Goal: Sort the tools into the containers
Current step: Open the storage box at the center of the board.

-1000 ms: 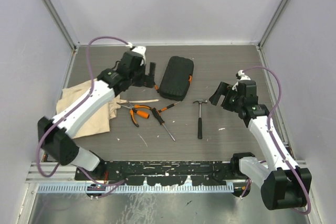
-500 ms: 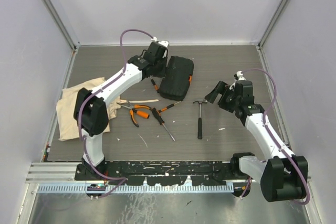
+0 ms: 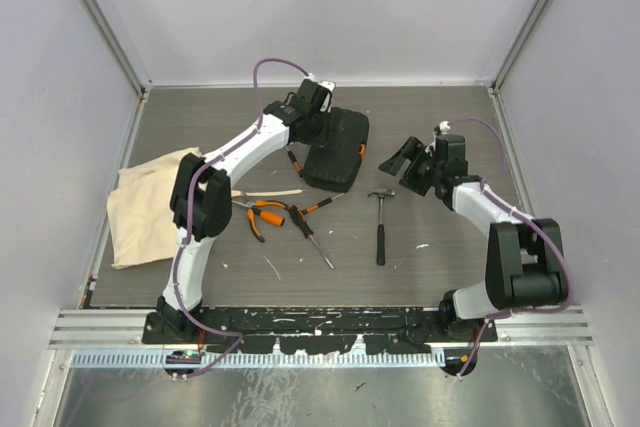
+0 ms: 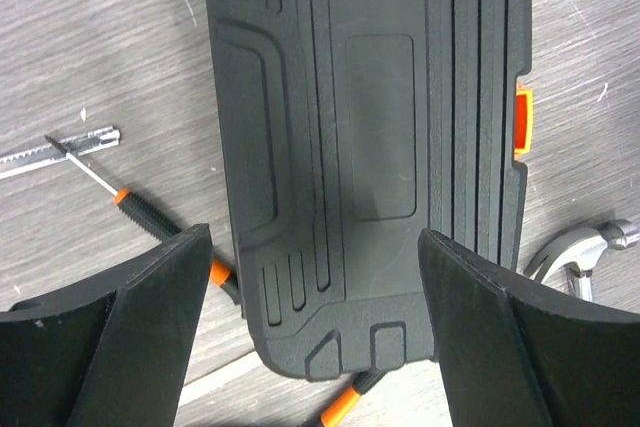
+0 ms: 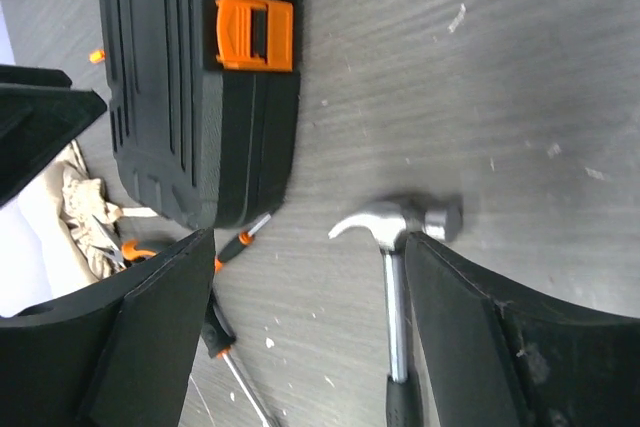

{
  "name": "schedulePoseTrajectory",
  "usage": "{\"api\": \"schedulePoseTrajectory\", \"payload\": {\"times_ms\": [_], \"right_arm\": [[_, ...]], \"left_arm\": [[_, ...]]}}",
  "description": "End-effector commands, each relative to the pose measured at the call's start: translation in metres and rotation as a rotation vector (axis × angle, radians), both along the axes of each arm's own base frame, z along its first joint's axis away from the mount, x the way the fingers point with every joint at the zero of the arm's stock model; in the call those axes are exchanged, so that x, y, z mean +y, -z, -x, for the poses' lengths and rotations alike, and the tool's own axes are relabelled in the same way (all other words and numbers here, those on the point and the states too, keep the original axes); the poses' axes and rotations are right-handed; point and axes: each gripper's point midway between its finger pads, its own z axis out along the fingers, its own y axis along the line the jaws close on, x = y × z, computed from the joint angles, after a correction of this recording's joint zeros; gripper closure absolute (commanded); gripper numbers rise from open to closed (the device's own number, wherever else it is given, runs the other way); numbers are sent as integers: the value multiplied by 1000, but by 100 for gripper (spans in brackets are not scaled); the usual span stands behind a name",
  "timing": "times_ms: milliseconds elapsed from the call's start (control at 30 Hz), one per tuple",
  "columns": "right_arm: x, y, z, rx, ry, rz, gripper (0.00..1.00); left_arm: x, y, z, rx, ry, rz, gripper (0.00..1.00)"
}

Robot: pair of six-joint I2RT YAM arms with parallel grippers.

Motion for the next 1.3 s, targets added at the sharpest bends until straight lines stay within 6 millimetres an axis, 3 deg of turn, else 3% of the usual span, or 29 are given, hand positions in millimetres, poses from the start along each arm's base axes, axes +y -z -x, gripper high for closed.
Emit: {"api": "schedulePoseTrajectory", "payload": {"times_ms": [0,300,567,733,967,1267], "right_arm": [[14,-36,-47,-142,-36,-75,19],[32,-30,-89,-168,-82,-171,20],[45,-12,-114,-138,-103,-218,28],[56,-4,-116,-121,-134,-243,29],[59,8,-115,-92,-131,-245,34],[57,26,-114,-53,-119,-197,42]], "left_arm": [[-7,-18,-11,-37,46,25,17],[1,4,-9,32,54,85,17],[-4,17,-7,62,75,85,19],[-6,22,-6,77,75,94,22],[-7,33,-3,115,78,89,34],[-2,45,4,146,72,67,41]]}}
